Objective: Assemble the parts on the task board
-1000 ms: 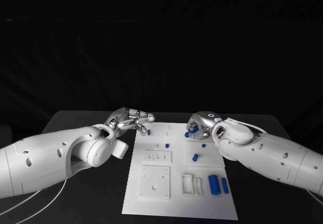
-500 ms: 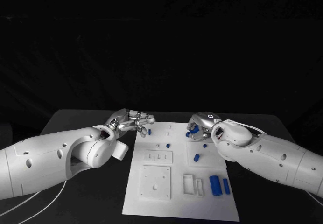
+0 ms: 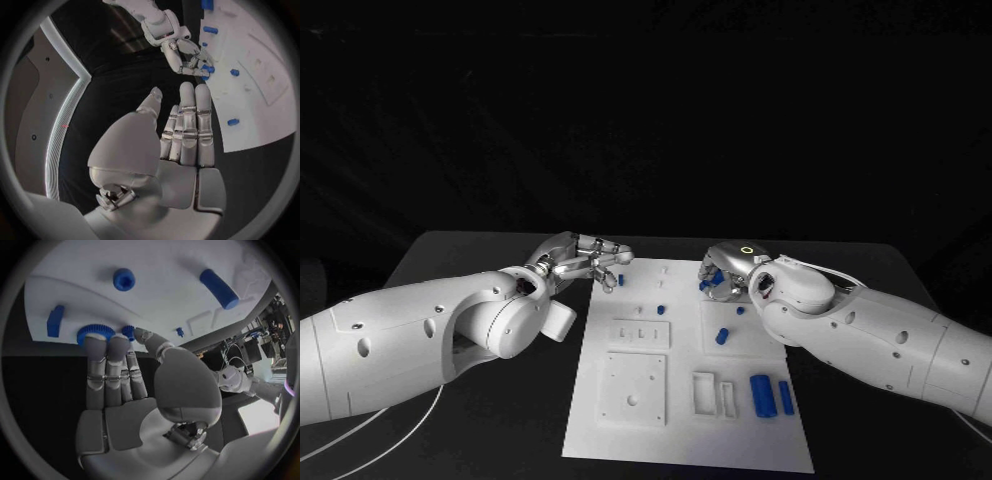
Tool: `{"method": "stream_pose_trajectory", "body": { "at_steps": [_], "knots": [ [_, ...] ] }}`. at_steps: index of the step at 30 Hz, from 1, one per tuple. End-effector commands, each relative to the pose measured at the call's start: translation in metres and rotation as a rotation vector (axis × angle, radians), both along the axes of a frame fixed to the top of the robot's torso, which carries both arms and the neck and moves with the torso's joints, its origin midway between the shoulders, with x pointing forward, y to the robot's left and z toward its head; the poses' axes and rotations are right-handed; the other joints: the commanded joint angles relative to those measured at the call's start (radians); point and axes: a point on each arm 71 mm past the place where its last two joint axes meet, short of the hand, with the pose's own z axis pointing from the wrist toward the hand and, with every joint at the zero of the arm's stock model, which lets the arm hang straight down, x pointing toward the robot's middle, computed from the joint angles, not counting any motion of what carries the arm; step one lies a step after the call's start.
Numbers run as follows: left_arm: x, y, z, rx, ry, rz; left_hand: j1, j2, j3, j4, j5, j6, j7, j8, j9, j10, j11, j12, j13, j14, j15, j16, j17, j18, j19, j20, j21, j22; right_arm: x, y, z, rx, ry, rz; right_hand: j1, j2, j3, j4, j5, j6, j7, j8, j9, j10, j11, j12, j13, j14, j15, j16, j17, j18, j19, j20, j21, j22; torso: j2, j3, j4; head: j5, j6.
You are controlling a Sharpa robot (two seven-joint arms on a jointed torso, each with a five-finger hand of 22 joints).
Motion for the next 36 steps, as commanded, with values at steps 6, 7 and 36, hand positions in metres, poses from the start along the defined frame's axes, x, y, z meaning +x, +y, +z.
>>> {"method": "stream_pose_trajectory", "body": {
  "at_steps": [6, 7, 36],
  "knots": [
    [0.0, -0.002, 0.001, -0.001, -0.001, -0.017, 0.0, -0.007, 0.002, 0.004, 0.003, -0.008, 0.002, 0.0, 0.0, -0.005, -0.001, -0.004, 0.001, -0.002, 0.002, -0.006, 0.002, 0.018, 0.007, -0.002, 0.003, -0.001, -0.001, 0.001, -0.004, -0.045, 0.014, 0.002, 0.022, 0.028, 0.022, -0.019, -0.007, 0.034, -0.007, -0.002, 0.009, 0.052, -0.014, -0.002, 0.001, -0.002, -0.007, 0.008, 0.0, 0.0, 0.005, -0.012, 0.001, 0.027, 0.002, -0.0009, -0.0026, 0.002, 0.0],
    [0.0, -0.002, 0.001, -0.001, -0.001, -0.017, 0.0, -0.007, 0.003, 0.005, 0.003, -0.009, 0.003, 0.0, 0.0, -0.005, 0.0, -0.004, 0.001, -0.002, 0.003, -0.007, 0.003, 0.019, 0.008, -0.002, 0.003, -0.004, -0.001, 0.001, -0.004, -0.047, 0.014, 0.002, 0.023, 0.029, 0.023, -0.02, -0.007, 0.035, -0.007, -0.001, 0.01, 0.053, -0.014, -0.002, 0.001, -0.003, -0.008, 0.008, 0.0, 0.0, 0.005, -0.012, 0.0, 0.028, 0.003, -0.0009, -0.0022, 0.001, -0.001],
    [0.003, 0.0, 0.0, 0.006, 0.001, -0.006, 0.004, -0.004, 0.004, 0.005, 0.003, -0.012, 0.004, -0.001, 0.0, -0.01, 0.001, -0.004, 0.001, -0.001, 0.003, -0.009, 0.005, 0.019, 0.008, -0.001, 0.004, -0.01, -0.004, 0.022, 0.033, 0.043, -0.137, -0.022, 0.02, 0.067, 0.035, -0.042, -0.008, 0.096, -0.024, -0.001, 0.057, 0.123, -0.039, -0.001, 0.007, -0.003, -0.032, -0.004, 0.005, -0.026, 0.02, -0.037, -0.023, 0.12, 0.006, -0.004, 0.0006, 0.002, 0.014]
  ]
}}
